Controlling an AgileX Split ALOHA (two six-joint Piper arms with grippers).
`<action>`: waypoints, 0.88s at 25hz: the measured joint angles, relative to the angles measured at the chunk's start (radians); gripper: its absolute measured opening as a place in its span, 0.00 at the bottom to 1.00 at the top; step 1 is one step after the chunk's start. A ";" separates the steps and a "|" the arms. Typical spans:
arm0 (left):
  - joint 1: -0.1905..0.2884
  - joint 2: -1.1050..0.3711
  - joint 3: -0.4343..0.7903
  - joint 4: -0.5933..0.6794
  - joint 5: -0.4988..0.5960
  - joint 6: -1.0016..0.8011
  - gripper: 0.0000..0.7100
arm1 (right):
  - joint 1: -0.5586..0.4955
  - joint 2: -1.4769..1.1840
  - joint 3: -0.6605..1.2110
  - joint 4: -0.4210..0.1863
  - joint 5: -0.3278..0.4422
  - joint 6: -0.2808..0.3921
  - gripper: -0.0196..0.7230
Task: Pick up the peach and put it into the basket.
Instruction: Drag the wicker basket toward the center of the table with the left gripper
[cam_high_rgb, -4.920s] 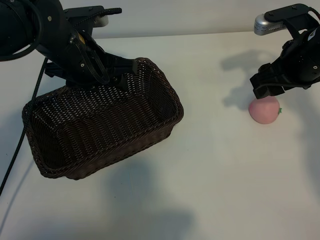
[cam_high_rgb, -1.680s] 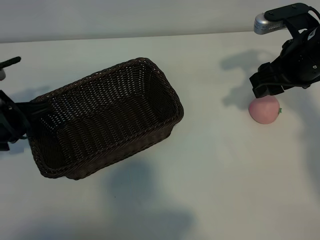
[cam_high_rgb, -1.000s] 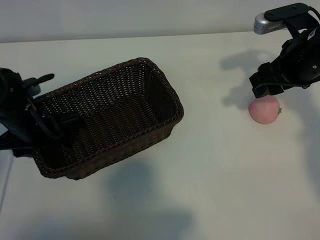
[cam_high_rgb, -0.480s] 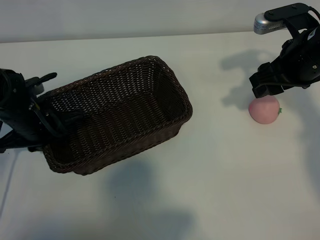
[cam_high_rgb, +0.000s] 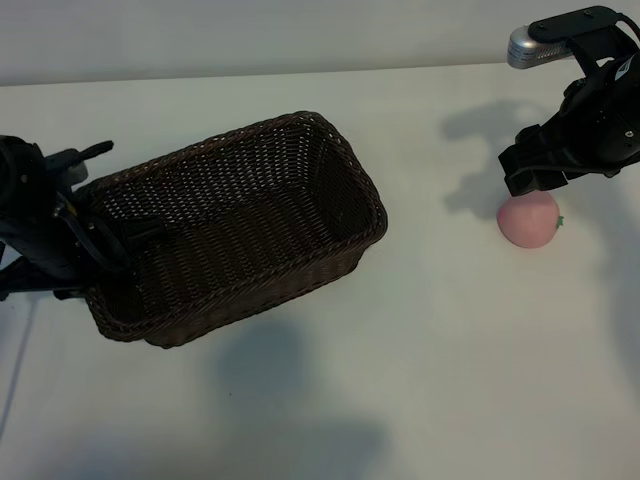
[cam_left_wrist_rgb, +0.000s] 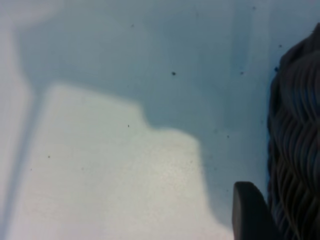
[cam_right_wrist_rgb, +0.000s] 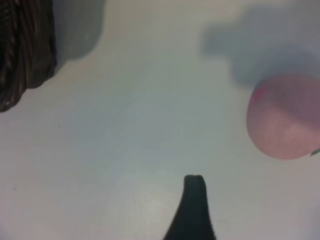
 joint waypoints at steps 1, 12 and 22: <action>0.005 -0.011 0.000 -0.009 0.001 0.012 0.33 | 0.000 0.000 0.000 0.000 0.000 0.000 0.81; 0.236 -0.150 0.007 -0.458 0.065 0.565 0.23 | 0.000 0.000 0.000 0.000 0.001 0.000 0.81; 0.297 -0.144 -0.038 -0.656 0.111 0.839 0.23 | 0.000 0.000 0.000 0.000 0.002 0.000 0.81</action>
